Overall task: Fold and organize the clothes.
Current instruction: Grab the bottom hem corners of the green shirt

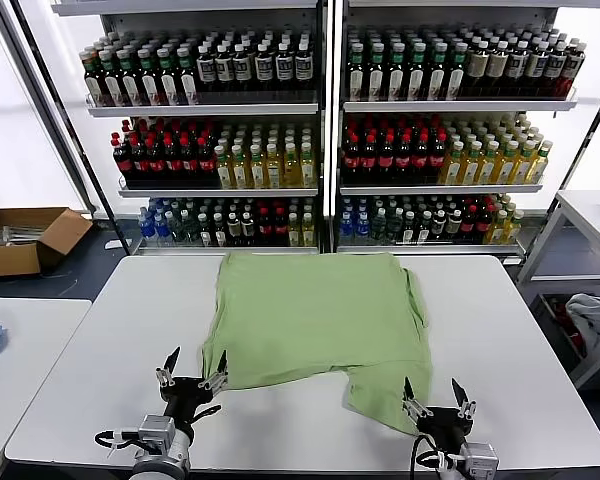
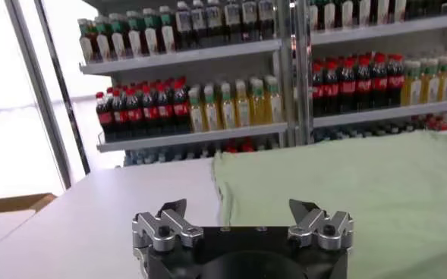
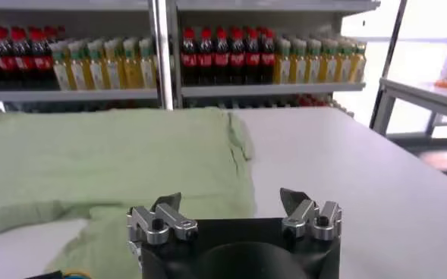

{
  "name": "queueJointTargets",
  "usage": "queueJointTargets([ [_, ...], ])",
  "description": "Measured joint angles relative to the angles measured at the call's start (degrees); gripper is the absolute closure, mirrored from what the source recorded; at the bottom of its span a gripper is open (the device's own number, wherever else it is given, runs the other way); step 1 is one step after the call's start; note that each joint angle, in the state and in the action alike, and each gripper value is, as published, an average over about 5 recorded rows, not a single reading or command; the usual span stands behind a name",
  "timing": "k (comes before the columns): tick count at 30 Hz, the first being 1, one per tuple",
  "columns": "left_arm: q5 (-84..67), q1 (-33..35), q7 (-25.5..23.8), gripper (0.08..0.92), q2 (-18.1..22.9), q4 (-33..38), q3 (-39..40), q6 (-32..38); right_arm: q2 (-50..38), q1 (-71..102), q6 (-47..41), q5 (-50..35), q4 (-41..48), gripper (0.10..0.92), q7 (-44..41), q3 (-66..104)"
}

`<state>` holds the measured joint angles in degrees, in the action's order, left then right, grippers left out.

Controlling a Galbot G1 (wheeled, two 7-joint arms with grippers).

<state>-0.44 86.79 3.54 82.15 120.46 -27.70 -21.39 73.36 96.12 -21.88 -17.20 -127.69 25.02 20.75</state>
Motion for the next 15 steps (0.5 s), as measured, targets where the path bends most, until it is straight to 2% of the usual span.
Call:
queueJointTargets([
  [15,-0.84,-0.73,-0.93,0.177,-1.41,-2.79,-0.03,-3.15,1.71,-0.19,-1.33,0.76,1.64,0.203,1.98,-3.11],
])
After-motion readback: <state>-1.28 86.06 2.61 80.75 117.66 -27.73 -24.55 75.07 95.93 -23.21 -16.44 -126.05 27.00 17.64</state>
